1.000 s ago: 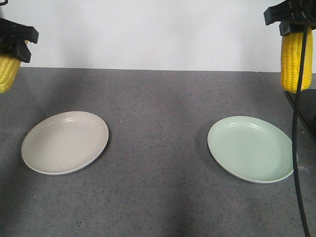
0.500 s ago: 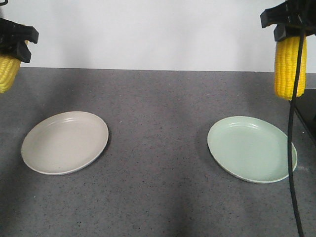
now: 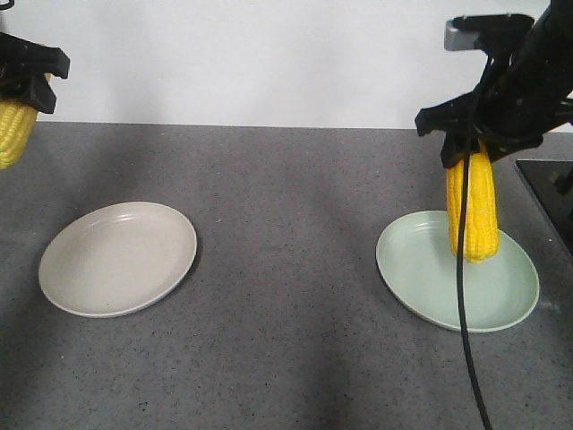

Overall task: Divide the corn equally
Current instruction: 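Lower the right gripper's corn cob onto the green plate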

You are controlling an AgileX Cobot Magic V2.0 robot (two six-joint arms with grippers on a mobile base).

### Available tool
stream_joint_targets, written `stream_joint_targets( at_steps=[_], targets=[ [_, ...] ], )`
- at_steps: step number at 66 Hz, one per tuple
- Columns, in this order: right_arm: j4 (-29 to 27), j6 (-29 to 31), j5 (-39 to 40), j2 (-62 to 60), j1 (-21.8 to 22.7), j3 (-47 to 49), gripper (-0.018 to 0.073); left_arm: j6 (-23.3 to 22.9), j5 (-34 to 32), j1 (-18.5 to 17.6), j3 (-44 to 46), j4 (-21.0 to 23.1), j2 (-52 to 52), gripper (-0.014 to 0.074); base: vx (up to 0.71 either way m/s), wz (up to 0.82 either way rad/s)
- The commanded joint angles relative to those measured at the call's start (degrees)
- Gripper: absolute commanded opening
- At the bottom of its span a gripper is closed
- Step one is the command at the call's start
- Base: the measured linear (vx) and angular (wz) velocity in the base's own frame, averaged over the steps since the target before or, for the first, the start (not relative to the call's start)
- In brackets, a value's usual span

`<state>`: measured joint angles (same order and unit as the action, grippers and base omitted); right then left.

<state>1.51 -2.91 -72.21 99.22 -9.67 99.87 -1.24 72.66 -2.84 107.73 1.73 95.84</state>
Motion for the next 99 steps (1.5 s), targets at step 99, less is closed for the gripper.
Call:
stream_joint_targets(
  at_steps=[99],
  targets=[
    [-7.89,0.74,-1.35,1.45,6.07,-7.80,0.0225,0.05,-1.46,-0.05,1.35,0.43,-2.92,0.0165,0.00,0.00]
  ],
)
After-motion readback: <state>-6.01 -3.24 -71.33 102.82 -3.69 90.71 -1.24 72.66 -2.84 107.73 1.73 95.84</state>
